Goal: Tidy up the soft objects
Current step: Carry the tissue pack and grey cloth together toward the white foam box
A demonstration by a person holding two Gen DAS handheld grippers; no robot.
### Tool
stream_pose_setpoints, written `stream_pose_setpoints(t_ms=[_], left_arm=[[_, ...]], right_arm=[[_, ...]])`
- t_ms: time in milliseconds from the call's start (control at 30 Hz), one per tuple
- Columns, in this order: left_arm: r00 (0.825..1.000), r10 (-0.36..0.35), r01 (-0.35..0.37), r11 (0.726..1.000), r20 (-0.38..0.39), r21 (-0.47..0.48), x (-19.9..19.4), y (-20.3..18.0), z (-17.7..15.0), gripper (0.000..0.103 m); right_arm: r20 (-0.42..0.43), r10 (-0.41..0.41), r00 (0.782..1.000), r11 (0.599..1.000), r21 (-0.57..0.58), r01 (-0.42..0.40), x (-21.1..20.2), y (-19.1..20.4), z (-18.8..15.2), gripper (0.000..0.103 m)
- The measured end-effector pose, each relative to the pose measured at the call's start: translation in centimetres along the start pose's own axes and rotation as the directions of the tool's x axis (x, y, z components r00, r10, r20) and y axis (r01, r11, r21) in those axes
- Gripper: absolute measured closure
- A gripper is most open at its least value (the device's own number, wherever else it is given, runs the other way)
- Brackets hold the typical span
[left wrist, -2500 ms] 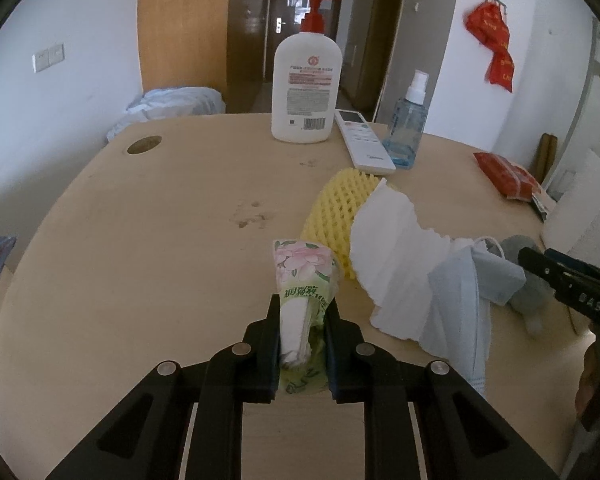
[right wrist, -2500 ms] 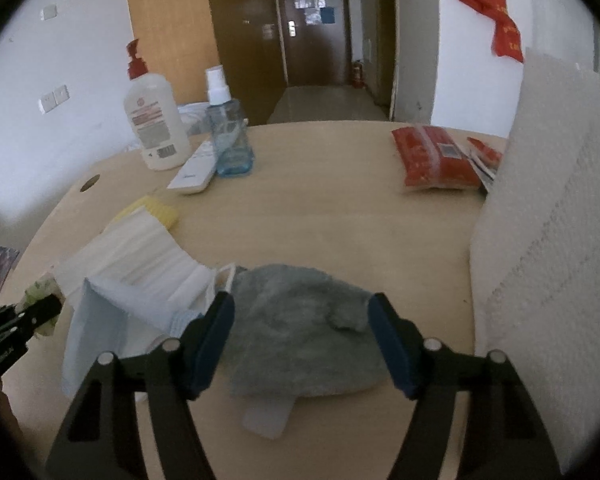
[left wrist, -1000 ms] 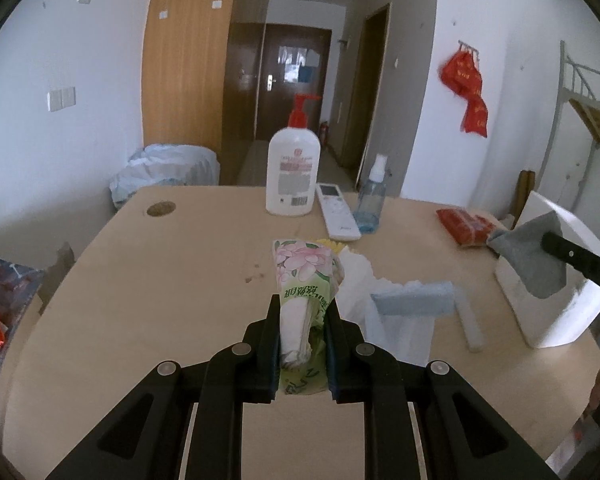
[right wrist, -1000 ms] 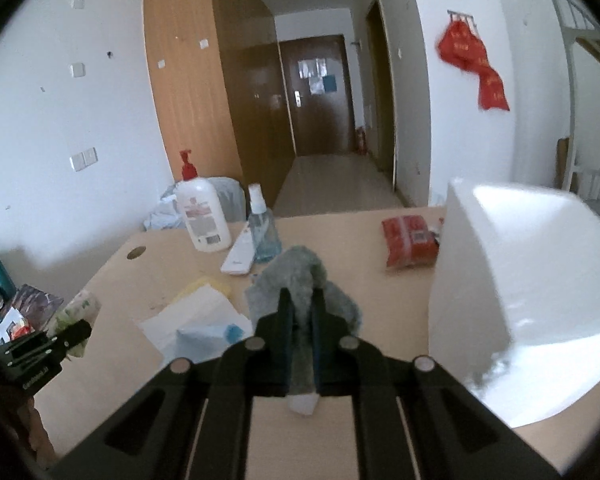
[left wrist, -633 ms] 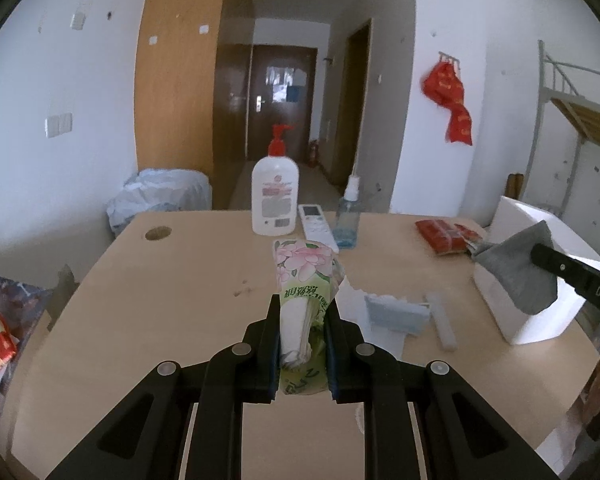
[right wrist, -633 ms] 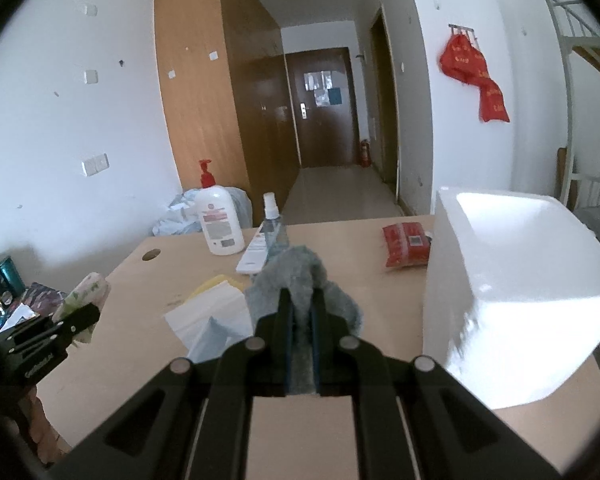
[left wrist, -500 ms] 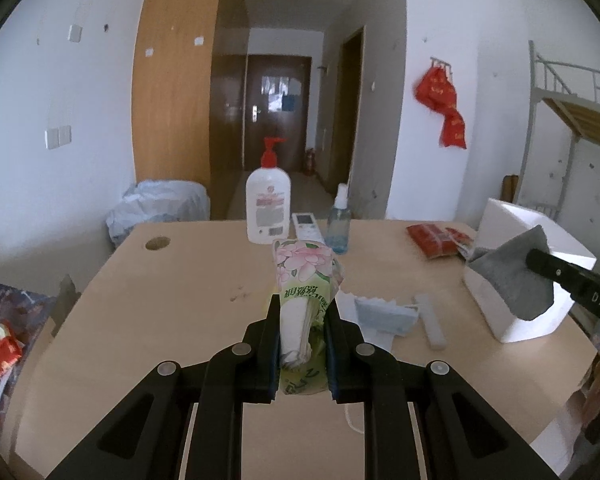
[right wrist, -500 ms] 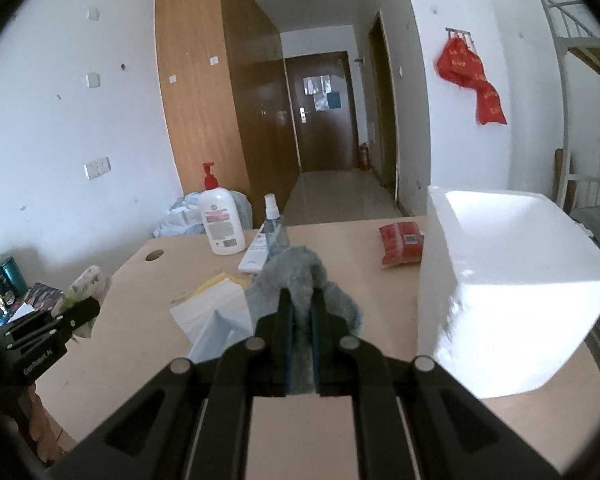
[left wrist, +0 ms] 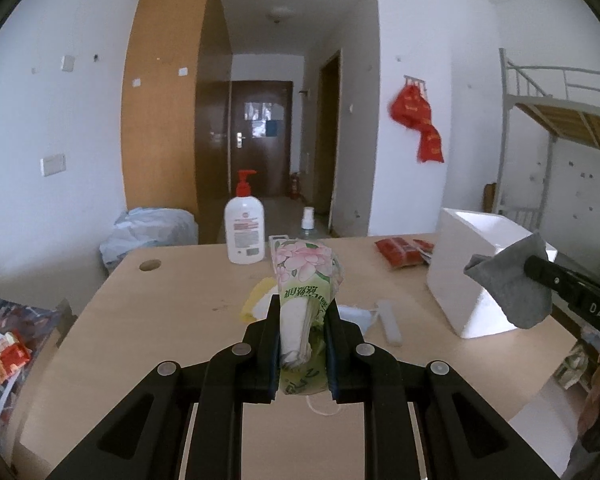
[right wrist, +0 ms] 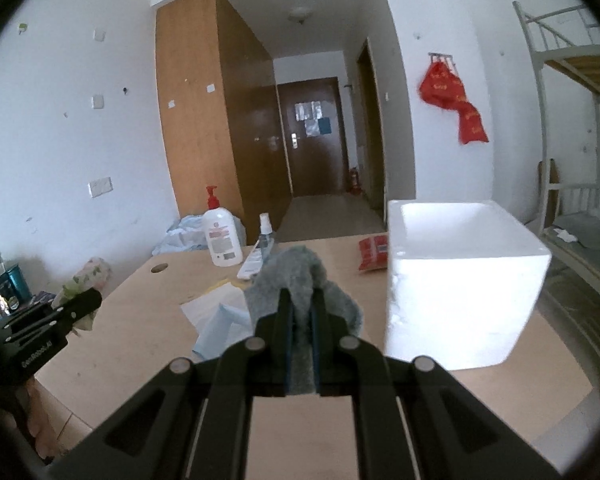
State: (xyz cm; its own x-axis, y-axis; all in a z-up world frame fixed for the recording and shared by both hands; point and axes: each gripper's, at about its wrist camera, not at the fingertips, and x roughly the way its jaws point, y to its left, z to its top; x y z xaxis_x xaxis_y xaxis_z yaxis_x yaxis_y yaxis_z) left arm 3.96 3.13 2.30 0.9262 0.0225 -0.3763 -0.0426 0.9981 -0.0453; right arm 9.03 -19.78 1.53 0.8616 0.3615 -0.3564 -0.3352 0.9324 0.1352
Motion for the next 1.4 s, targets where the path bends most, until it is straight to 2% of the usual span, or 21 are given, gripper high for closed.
stream_pose_setpoints(t_ms=[200,433,733,933,1400], left_arm=[[0.999,-0.05,0.049,0.998,0.015,0.028,-0.7,-2.0,0.3,0.084],[0.99,-0.133,0.13,0.99,0.037,0.061,-1.0,-5.2,0.9,0.084],[0.963,-0.269,0.265,0.957,0.027,0.119,-0.6,-10.4,1.2,0.084],[0.943,-0.332,0.325,0.934,0.022,0.15,-0.7,-12.9,1.2,0.084],[0.934,-0.358,0.351,0.922,0.013,0.166,-0.3,-14.3,1.3,0.084]], right_arm=[[0.028,-0.043,0.999,0.999,0.013,0.042,-1.8,-0.9,-0.2,0.093],[0.065,-0.139,0.988,0.99,0.028,0.137,-4.6,-2.6,-0.6,0.093],[0.087,-0.253,0.964,0.967,0.066,0.247,-7.6,-5.0,-1.4,0.093],[0.094,-0.287,0.953,0.956,0.086,0.279,-8.6,-5.9,-1.7,0.093],[0.092,-0.284,0.954,0.957,0.094,0.276,-8.6,-7.0,-1.7,0.093]])
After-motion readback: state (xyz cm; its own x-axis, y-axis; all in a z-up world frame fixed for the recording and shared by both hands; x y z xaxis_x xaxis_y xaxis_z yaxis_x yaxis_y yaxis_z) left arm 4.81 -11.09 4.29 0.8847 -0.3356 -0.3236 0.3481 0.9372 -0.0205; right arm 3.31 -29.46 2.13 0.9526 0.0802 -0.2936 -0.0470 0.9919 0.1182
